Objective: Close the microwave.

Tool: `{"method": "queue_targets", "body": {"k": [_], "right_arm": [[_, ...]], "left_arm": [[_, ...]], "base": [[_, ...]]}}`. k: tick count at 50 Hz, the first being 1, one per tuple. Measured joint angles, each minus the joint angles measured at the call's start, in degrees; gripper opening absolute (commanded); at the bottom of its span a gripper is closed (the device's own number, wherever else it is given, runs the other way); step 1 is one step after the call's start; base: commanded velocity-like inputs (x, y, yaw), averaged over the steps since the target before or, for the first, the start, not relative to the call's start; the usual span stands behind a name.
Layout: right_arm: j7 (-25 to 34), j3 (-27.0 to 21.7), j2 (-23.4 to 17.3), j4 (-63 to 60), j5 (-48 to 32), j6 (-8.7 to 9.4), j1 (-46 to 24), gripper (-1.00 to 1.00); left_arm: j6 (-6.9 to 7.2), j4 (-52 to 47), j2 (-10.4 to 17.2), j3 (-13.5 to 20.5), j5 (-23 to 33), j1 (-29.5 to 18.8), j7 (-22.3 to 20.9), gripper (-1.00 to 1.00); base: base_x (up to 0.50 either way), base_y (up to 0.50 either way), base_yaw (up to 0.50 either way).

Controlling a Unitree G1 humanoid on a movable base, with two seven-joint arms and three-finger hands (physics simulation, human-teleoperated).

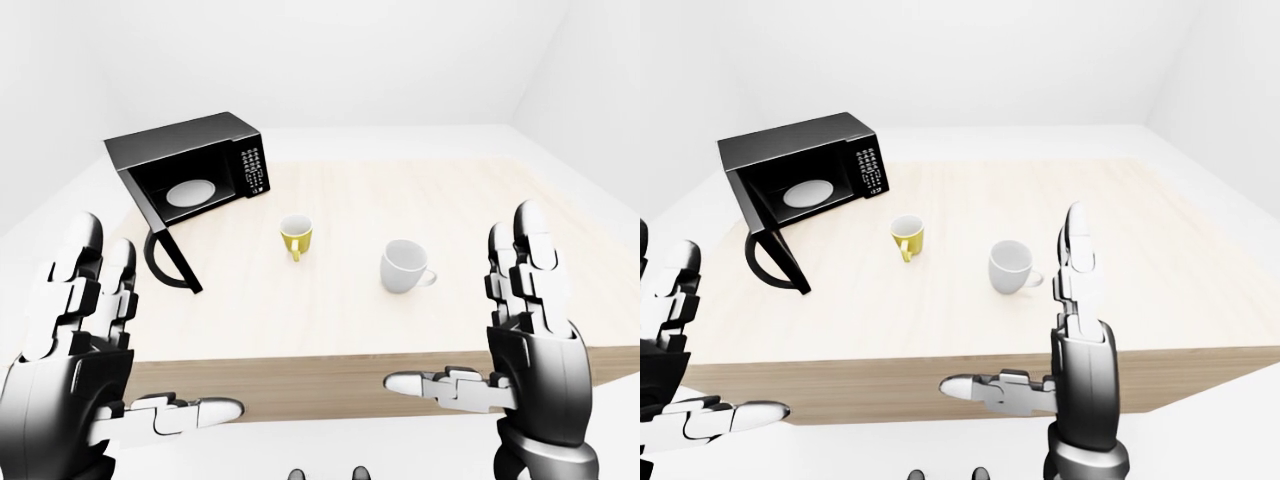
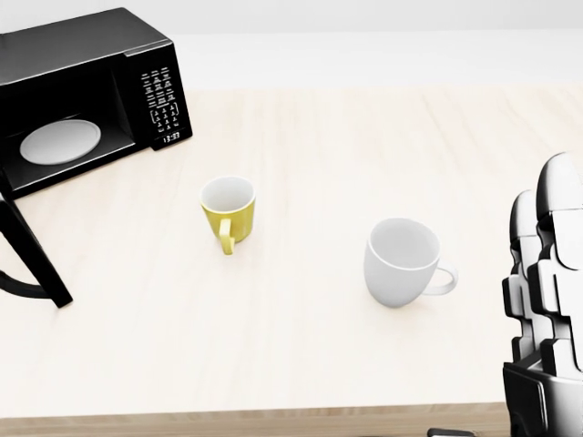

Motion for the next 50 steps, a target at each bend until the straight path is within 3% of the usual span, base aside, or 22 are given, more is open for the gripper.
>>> {"method": "queue_targets", "body": {"k": [50], "right_arm": [[-2.6,4.3,-2.4,-0.1,-2.6,0.0,0.8,1.0]], "left_arm": [[0.0,-0.1,-0.2,0.1,-1.2,1.0,0.0,1.0]], "base": [[0.0,0.5,0.0]]}}
